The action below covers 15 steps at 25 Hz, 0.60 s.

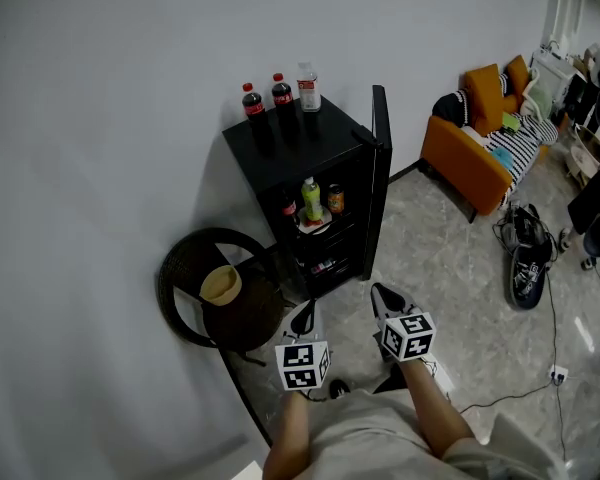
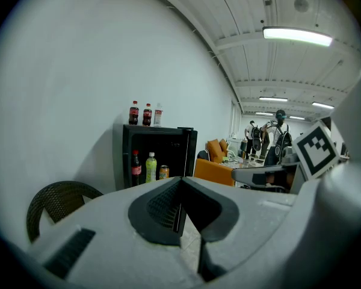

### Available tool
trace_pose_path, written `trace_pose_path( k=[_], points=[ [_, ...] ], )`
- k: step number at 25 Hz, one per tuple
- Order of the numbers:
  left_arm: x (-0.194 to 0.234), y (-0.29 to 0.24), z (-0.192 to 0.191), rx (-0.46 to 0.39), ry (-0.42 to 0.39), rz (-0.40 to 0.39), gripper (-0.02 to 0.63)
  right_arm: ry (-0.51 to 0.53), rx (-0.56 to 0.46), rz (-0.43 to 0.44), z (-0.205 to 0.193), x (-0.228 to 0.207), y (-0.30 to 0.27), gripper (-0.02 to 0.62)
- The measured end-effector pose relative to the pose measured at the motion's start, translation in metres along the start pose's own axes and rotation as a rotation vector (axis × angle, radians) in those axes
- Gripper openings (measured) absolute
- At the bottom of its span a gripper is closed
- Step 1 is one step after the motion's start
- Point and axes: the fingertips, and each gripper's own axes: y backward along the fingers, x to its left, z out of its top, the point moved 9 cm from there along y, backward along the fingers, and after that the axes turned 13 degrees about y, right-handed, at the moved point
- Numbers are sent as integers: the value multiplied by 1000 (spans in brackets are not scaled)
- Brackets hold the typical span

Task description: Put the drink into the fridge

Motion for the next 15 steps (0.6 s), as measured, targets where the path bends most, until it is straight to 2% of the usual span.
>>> trace_pose_path(
  k=[6,15],
  points=[
    [3,-3,-3,16,13,2,9,58,5,18,3,3,-4,8],
    [6,-3,-4,13,10,6,9,82,25,24,-1,9,-10,8]
  ],
)
